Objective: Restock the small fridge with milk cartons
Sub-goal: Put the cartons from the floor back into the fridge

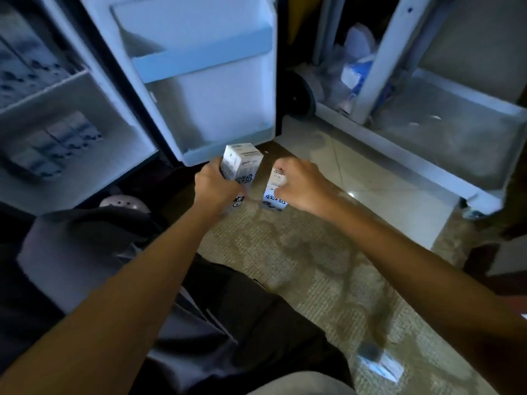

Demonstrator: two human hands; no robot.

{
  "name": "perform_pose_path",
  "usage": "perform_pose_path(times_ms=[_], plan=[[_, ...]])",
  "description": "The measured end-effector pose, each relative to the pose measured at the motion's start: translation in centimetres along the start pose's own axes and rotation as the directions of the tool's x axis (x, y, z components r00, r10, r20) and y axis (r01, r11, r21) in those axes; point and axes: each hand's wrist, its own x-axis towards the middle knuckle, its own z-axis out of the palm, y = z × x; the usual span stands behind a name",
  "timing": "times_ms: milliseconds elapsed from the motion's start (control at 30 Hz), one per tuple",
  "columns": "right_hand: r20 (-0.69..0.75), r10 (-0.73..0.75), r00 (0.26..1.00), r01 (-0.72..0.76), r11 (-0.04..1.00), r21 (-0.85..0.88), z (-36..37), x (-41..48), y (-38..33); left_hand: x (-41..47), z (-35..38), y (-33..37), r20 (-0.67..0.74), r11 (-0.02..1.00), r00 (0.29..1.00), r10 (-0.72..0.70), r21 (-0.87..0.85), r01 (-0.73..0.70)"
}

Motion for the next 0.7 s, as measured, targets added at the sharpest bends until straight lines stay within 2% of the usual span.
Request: perform_pose_path(times_ms=[167, 333, 433, 700], plan=[[-0.009, -0.186, 0.982, 0.186, 0.982, -0.009, 0.0, 5.0, -7.3, 2.7, -6.8, -2.1, -0.190, 0.992, 0.979, -0.073, -0.112, 0.052], [0.008, -0.307, 0.952, 0.307, 0.952, -0.024, 1.5, 9.1, -13.6, 4.5, -13.0, -4.4, -0.326, 0.982, 0.935, -0.140, -0.167, 0.088], [0.044, -0.365, 0.930, 0.365, 0.931, 0.016, 3.2, 11.3, -17.1, 5.9, -16.2, -6.2, -0.360, 0.965, 0.909, -0.209, -0.225, 0.133], [0.084, -0.503, 0.860, 0.507, 0.861, -0.036, 8.2, 17.6, -25.1, 10.0, -22.2, -12.4, -0.407, 0.932, 0.856, -0.319, -0.298, 0.206]])
